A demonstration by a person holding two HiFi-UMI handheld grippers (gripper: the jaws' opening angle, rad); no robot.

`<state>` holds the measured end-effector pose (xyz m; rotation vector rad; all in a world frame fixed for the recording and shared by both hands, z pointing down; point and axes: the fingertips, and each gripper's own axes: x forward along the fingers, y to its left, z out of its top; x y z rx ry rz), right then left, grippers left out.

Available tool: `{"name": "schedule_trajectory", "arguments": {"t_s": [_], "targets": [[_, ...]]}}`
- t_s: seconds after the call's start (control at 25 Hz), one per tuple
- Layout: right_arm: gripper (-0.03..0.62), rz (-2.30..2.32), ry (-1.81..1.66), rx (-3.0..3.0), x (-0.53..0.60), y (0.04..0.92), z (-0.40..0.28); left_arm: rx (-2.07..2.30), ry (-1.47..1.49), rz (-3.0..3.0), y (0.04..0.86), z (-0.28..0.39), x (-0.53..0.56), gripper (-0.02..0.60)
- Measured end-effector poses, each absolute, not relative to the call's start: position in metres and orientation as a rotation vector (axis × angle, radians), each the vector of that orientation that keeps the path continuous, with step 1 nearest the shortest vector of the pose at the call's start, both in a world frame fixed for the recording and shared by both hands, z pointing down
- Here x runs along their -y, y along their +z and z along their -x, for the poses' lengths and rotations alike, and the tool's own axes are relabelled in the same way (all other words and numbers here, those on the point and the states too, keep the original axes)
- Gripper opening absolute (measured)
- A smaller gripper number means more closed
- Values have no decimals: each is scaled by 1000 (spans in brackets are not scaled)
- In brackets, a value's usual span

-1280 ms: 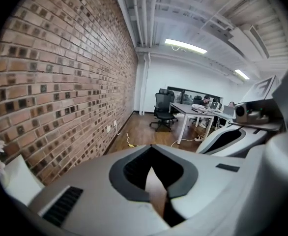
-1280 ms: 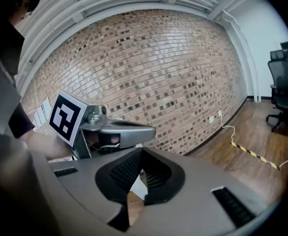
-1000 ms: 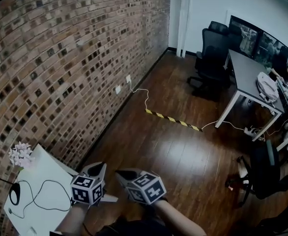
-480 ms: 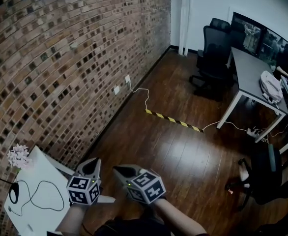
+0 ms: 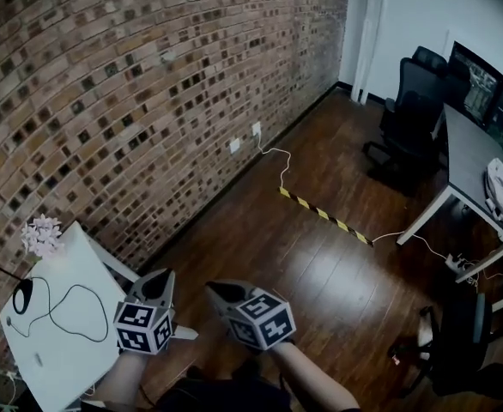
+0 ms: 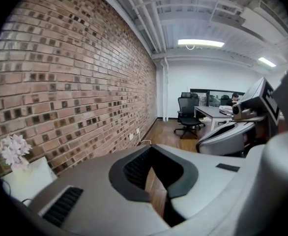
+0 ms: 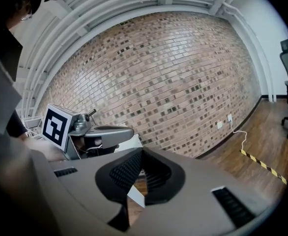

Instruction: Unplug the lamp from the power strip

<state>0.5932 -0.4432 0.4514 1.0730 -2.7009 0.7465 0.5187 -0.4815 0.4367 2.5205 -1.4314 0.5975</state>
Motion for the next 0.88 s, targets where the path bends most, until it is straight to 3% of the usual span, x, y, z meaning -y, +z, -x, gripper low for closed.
{"name": "schedule_trajectory", "arguments": {"t_s": [0.4,0.88], "targets": [[0,-687,615,2807,447,437,-490,1665,539,-2278,455,-415,455,2],[0,-598,539,2741,402,439,-420,1656,441,-2247,459,-365,414,2]]}}
